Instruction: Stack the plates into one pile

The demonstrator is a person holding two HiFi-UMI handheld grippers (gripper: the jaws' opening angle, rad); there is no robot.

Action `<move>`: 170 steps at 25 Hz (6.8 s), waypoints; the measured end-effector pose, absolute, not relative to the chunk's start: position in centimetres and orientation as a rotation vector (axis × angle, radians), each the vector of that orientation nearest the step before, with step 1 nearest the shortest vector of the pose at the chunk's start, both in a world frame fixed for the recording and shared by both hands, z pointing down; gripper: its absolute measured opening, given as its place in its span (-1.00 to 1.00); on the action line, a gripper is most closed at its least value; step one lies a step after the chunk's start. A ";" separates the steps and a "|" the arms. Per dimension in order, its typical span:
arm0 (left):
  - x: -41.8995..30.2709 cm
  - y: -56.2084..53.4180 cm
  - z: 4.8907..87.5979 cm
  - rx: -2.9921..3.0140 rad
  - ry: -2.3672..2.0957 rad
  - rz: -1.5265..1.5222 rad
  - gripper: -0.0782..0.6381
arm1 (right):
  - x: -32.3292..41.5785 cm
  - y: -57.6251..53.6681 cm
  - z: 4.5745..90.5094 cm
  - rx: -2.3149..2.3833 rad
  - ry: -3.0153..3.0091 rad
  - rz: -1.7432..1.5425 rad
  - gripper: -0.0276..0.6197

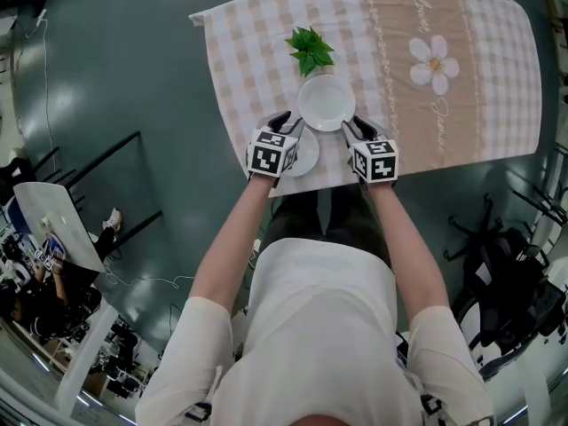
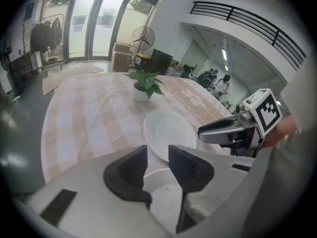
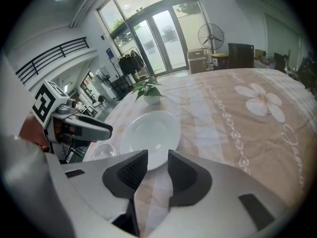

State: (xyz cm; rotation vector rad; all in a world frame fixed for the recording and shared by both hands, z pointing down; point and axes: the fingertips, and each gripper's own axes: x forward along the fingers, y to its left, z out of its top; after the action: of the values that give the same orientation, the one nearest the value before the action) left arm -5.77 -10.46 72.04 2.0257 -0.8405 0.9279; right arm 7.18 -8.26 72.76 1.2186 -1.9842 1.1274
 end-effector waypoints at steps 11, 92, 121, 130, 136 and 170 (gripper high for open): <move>-4.3 -11.7 75.0 2.005 -0.737 1.051 -0.35 | 9.0 -9.7 74.2 1.274 -1.940 1.168 -0.45; -15.6 1.4 73.3 1.710 -1.095 0.782 -0.46 | -3.6 -1.4 72.5 0.801 -2.050 0.985 -0.46; -13.4 5.5 63.1 1.809 -1.360 0.653 -0.35 | 4.6 -0.5 62.7 0.716 -2.244 0.757 -0.54; -13.3 7.2 54.9 1.906 -1.464 0.520 -0.40 | 7.0 0.0 55.5 0.800 -2.373 0.700 -0.62; -15.0 8.0 51.2 1.982 -1.518 0.428 -0.43 | 6.7 -0.2 50.5 0.875 -2.457 0.609 -0.64; -18.4 11.7 34.6 2.375 -1.612 0.173 -0.76 | 6.7 6.2 33.2 1.179 -2.654 0.244 -0.79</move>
State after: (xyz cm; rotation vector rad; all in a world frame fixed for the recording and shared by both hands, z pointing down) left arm -18.39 11.71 34.62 2.3753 -1.6119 0.1726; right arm 6.74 6.17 33.19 1.1790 -2.6545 0.2441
